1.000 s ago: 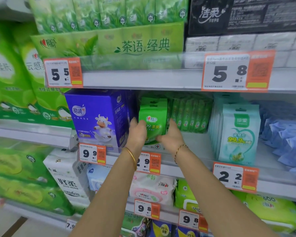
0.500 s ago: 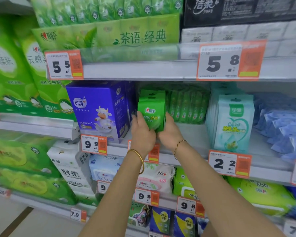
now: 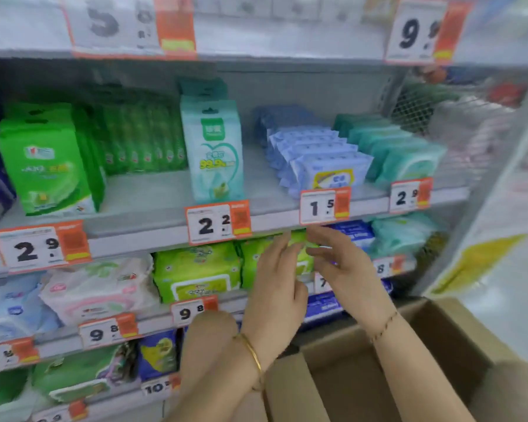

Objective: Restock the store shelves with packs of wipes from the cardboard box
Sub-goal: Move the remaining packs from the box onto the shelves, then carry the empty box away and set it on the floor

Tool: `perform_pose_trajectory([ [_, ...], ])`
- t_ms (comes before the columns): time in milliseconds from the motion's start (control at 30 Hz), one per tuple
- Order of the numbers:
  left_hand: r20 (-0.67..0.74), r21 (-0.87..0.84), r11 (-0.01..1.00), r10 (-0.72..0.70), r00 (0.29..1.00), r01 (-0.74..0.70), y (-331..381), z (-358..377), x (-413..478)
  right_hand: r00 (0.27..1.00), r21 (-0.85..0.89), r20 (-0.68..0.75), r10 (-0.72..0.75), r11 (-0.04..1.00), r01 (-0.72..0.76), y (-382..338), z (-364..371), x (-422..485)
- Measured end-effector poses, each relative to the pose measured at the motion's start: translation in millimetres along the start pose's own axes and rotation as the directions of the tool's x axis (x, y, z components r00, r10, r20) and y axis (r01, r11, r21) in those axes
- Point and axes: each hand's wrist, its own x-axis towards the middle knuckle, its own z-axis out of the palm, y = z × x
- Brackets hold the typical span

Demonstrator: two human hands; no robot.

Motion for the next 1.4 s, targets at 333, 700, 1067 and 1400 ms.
perform_pose_trajectory([
  [333, 0.587, 0.385, 0.923, -0.222, 0.779, -0.026, -50, 175, -13, 0.696, -0.556, -0.388, 0.605, 0.449, -0.700, 169, -56, -92],
  [700, 0.561, 0.697, 0.697, -0.386, 0.732, -0.167, -93, 255, -40, 0.299, -0.271, -0.480, 0.825, 0.184, -0.945, 279, -56, -188],
  [1067, 0.562, 0.664, 0.691, -0.212, 0.799, -0.284, -82, 269, -56, 0.203, 0.014, -0.474, 0.857, 0.237, -0.971, 300, -55, -208],
  [1400, 0.662, 0.497, 0.681, 0.104, 0.742, -0.538, 15, 295, -54, 0.081, 0.266, -0.639, 0.765, 0.319, -0.910, 287, -112, -277],
])
